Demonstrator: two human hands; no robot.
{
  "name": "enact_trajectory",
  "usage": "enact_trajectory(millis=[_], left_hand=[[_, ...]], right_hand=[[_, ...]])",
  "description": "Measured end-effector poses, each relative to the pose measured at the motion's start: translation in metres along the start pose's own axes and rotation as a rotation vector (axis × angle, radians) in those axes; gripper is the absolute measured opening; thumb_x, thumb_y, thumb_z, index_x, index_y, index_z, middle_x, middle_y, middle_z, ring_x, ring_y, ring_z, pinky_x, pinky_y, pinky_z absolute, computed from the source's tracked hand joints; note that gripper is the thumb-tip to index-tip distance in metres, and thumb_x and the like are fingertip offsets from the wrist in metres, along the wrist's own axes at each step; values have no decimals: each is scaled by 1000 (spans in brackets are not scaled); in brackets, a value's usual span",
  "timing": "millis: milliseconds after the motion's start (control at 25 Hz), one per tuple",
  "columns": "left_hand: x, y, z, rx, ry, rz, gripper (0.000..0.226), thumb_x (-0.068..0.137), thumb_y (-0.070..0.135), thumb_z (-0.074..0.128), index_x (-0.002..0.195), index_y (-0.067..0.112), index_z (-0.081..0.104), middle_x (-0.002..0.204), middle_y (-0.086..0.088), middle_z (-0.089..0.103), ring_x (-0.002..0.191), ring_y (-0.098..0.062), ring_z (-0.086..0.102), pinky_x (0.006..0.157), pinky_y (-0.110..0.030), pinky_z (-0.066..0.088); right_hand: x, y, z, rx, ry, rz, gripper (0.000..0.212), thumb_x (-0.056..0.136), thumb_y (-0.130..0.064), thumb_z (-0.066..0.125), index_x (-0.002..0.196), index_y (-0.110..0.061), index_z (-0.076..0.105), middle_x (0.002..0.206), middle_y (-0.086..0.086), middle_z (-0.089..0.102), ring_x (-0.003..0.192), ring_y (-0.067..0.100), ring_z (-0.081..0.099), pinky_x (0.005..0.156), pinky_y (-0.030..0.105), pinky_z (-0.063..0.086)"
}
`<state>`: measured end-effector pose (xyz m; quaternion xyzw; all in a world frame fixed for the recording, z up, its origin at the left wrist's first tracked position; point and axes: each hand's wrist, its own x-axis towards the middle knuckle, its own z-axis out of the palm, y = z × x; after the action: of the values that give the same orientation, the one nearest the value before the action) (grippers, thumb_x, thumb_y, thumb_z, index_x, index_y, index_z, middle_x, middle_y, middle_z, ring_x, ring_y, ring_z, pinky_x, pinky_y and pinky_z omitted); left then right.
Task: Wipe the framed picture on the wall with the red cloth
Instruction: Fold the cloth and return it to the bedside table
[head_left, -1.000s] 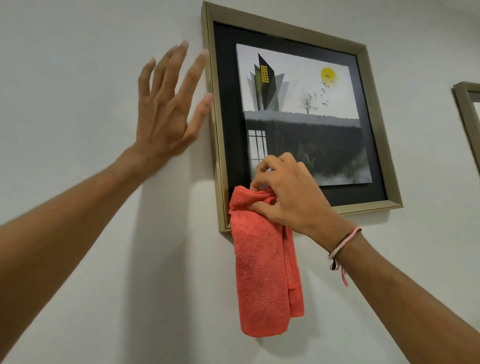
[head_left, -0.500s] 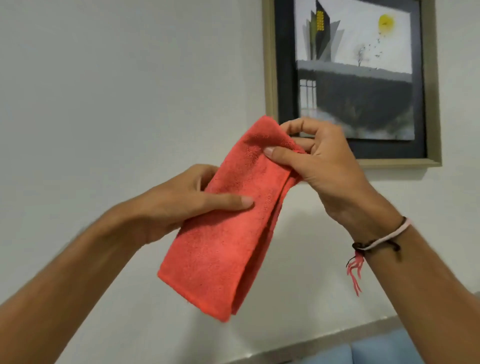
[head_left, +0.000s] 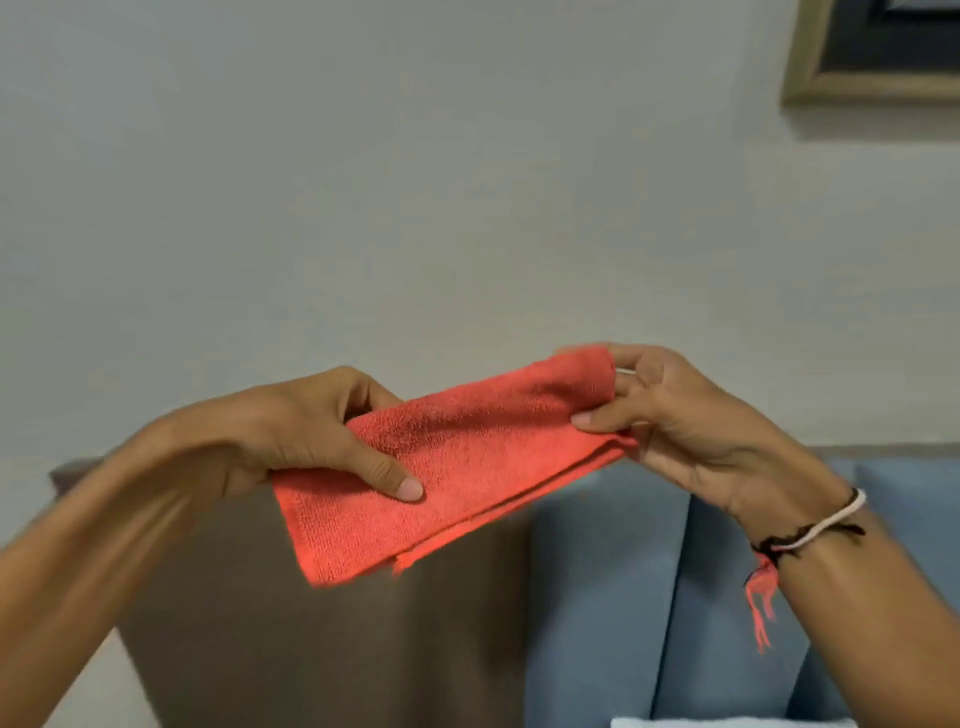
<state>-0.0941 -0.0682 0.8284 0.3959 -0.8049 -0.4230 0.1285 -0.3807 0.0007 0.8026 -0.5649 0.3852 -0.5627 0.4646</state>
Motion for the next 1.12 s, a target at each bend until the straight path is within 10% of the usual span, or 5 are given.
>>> enact_trajectory(millis=[240,440,600,960,1120], left_hand=[[-17,-123,53,-144,-81,-173,37,66,11,94,101,12,83,95,-12,84,79,-21,80,70,-32,65],[-29,-252,129,-419,-65,-360,55,55,14,98,108,9,81,111,-20,81,99,-30,79,90,-44,64],[-39,-367,230,-863,186,-527,83,17,25,107,96,13,85,99,-11,85,83,-19,82,67,-32,66],[12,-576,429,-937,529,-980,20,87,28,80,73,15,73,75,-4,75,59,-16,72,52,-32,63],[26,-643,493,-766,588,-1019,8,82,7,83,80,9,76,77,-5,75,73,-22,67,80,-46,61]], right_hand=[[-29,137,45,15,-131,310,44,83,-21,70,118,6,70,114,17,76,89,17,74,83,26,62],[-64,273,53,12,-63,511,27,93,-13,69,110,8,72,104,18,79,82,18,76,75,27,64],[-107,397,55,10,-48,672,17,92,-7,69,107,2,71,84,6,72,73,13,68,62,23,58],[-179,652,55,44,250,1043,21,84,21,62,100,6,65,90,18,61,76,26,57,76,35,52],[-206,741,55,-35,418,1221,23,91,13,61,105,-4,68,108,21,67,99,36,65,88,53,56]])
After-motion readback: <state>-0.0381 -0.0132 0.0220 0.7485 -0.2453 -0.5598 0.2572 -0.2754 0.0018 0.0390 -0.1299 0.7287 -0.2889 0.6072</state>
